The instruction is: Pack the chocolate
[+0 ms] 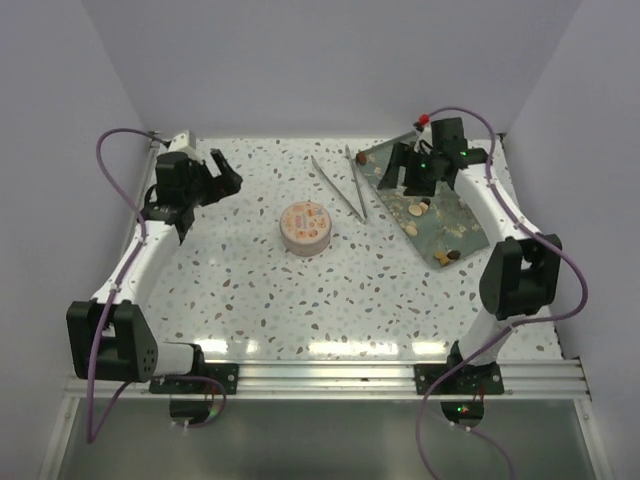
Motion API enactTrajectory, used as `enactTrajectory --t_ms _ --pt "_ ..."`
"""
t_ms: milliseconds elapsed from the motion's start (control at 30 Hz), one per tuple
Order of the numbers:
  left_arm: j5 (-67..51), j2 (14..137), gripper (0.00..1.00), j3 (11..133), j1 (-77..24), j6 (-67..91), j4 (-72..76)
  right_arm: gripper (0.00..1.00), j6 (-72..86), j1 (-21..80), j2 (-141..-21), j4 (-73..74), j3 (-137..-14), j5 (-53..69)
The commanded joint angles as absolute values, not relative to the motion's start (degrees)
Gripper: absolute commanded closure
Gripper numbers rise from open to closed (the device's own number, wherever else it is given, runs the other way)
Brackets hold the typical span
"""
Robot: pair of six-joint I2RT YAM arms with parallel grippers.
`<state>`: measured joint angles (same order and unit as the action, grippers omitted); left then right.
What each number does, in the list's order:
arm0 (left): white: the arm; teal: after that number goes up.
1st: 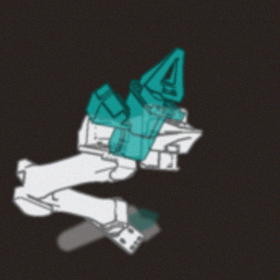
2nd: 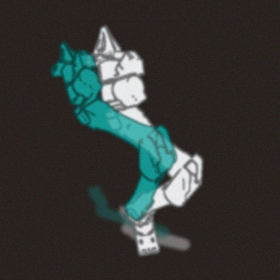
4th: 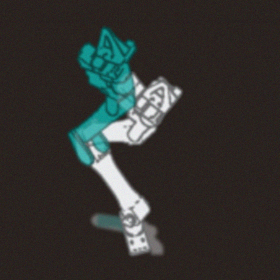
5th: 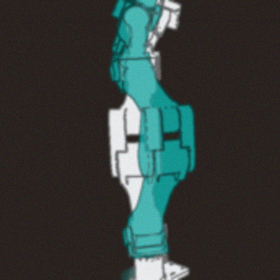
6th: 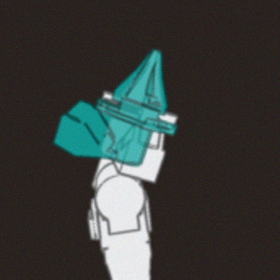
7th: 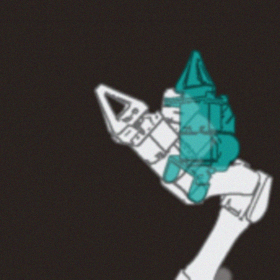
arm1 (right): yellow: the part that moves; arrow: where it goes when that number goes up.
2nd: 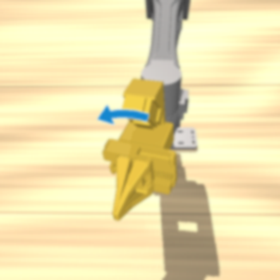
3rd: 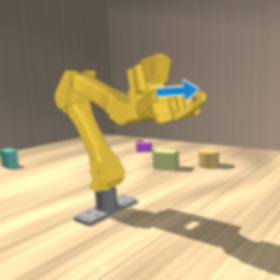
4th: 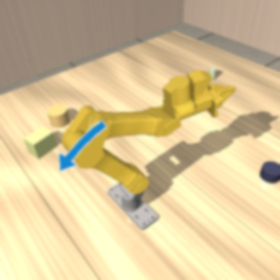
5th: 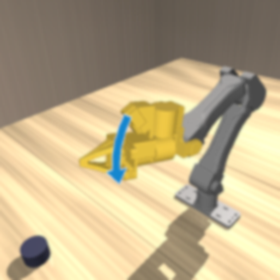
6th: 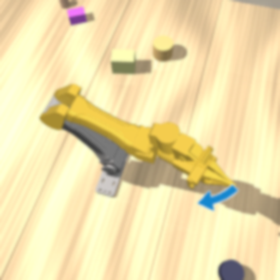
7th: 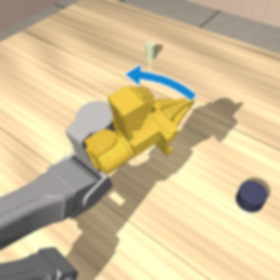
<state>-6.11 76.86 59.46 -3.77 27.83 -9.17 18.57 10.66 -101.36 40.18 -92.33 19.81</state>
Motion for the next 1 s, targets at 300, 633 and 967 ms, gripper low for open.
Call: enactTrajectory --t_ms 300,633,967 --pt "-3.3 71.2 0.00 62.0 1.3 23.5 -16.5 0.18 15.7 -3.9 -82.5 36.5 -74.7 12.8" --pt "-1.9 68.8 0.00 62.5 1.3 21.4 -16.6 0.17 17.2 -4.0 -80.6 36.3 -75.8 14.9" --pt "-1.9 68.0 0.00 61.7 1.3 21.0 -16.1 0.17 16.9 -3.9 -79.9 36.4 -75.0 14.4"
